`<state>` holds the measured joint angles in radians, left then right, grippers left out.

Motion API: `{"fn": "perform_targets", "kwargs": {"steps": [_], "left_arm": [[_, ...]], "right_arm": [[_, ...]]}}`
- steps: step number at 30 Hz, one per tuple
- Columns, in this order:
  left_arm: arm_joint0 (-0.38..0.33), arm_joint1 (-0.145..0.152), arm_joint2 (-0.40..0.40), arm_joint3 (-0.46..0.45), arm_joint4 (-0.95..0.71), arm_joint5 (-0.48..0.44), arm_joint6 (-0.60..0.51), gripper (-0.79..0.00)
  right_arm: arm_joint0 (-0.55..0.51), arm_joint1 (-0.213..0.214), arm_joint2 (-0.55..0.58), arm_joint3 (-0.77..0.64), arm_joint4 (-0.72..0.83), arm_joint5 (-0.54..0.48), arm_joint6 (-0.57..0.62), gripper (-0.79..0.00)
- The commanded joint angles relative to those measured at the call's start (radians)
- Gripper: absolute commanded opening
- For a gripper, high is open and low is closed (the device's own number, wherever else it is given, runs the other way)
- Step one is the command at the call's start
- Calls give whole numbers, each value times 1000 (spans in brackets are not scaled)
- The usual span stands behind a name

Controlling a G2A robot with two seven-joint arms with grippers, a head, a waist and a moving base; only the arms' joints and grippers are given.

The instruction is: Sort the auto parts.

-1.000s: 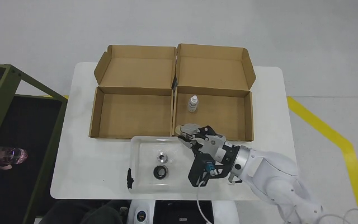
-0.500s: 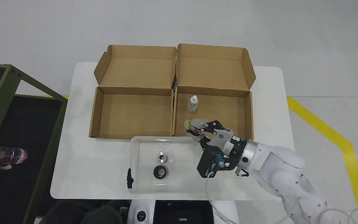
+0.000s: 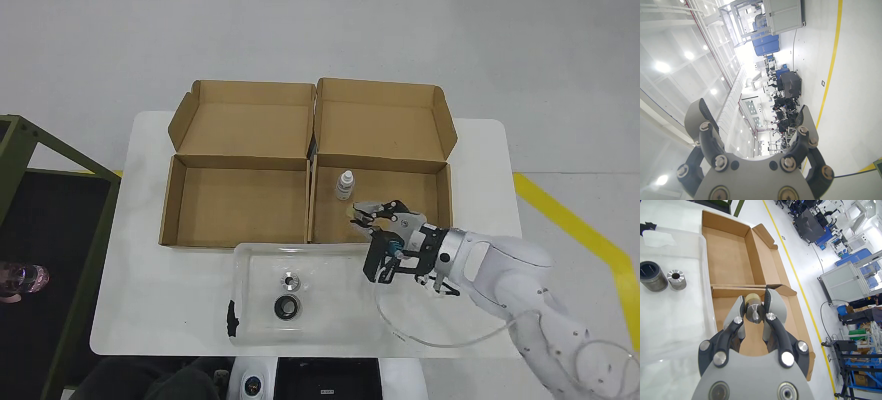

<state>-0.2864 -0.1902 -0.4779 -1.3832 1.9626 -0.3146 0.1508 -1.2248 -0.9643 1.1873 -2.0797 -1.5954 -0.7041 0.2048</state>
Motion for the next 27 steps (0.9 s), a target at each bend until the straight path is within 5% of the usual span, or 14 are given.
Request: {"fn": "perform_targets", "kwargs": {"steps": [1, 15, 27], "left_arm": [[0, 0, 0, 0, 0, 0, 0, 0], [0, 0, 0, 0, 0, 0, 0, 0], [0, 0, 0, 0, 0, 0, 0, 0]], "right_arm": [[24, -2, -2, 27, 37, -25, 46, -785], [241, -34, -93, 275, 247, -94, 346, -785], [428, -82, -238, 512, 346, -95, 424, -785]]}}
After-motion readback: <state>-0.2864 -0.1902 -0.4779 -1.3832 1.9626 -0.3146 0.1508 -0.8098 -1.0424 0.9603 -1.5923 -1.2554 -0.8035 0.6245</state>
